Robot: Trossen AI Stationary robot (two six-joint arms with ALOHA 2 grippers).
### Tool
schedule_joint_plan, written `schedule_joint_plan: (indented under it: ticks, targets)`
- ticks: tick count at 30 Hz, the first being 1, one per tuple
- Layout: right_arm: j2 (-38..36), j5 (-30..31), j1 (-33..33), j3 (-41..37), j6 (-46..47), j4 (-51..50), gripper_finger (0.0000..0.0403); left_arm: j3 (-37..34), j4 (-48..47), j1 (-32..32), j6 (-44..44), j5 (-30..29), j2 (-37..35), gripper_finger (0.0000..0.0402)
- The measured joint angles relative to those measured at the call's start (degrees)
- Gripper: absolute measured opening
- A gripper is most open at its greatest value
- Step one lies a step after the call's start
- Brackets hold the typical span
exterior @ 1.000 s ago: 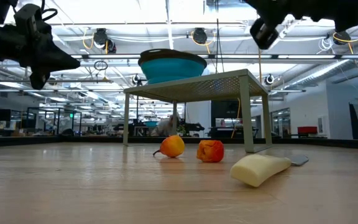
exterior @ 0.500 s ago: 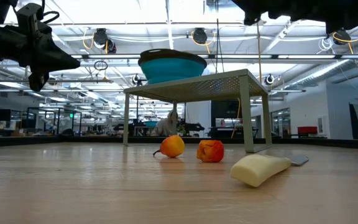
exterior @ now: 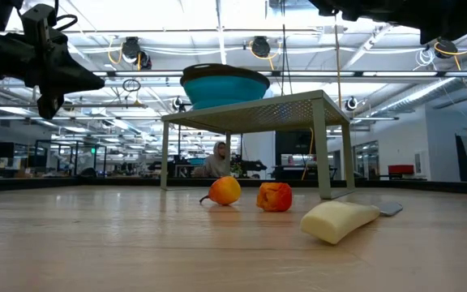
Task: Pick & Place Fruit
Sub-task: Put the peach into the blue strainer bowl on the shelf
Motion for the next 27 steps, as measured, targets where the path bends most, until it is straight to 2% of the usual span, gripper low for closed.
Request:
schedule_joint_plan:
  ticks: [4,6,14,20,27]
  targets:
    - [0.0,0.0,0.0,0.0,0.4,0.0,0.0125,0.0,0.0,0.0,0.0,0.0,0.0,0.0021]
    - [0.0,0.0,0.0,0.0,3.9,0.1,0.0125,0.0,0.0,0.0,0.1,0.0,0.0,0.0021]
    - [0.0,0.5,-1.8,0.0,27.0,1.6,0.0125,0.0,0.0,0.0,0.4,0.0,0.0,0.0021]
    - [0.0,6.0,-3.8,0.0,43.3,4.0,0.0125,0.0,0.2,0.0,0.4,0.0,0.0,0.0021]
    - [0.0,6.0,-7.3,0.0,60.8,4.6,0.0125,0.0,1.2,0.0,0.0,-0.2,0.0,0.0021]
